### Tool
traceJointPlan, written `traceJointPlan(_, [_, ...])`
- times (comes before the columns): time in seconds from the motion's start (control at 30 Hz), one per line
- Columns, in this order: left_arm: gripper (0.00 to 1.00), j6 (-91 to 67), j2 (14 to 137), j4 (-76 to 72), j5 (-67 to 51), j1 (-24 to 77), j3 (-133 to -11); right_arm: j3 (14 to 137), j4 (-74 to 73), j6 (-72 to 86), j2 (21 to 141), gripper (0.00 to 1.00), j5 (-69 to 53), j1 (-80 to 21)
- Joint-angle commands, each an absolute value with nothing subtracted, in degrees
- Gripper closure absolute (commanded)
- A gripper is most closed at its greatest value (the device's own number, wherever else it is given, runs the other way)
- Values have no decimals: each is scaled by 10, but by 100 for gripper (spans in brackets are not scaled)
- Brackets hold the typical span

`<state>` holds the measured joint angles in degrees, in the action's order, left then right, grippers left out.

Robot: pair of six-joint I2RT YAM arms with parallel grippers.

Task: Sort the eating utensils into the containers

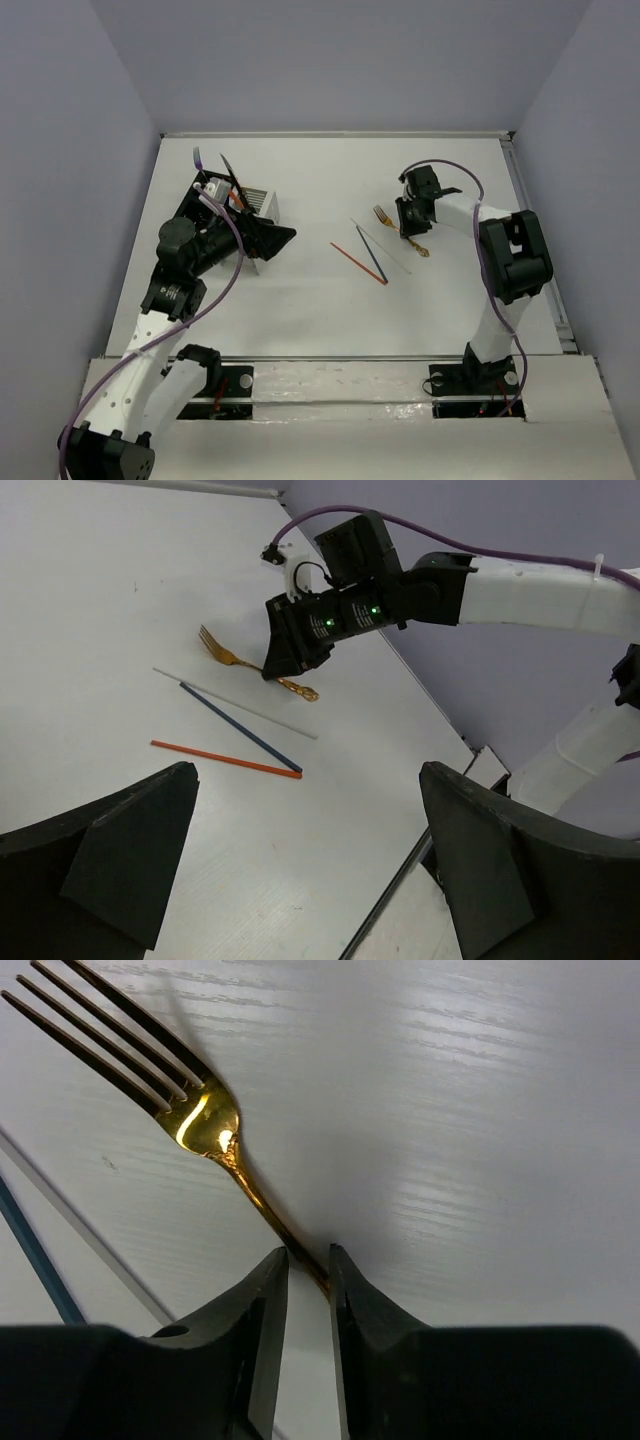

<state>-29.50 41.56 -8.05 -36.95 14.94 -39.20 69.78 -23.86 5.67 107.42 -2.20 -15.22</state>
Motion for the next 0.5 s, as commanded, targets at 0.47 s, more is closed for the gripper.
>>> traceJointPlan(0.47, [15,-388,479,-206,-339,185,-359,690,-190,47,999,100,-13,-177])
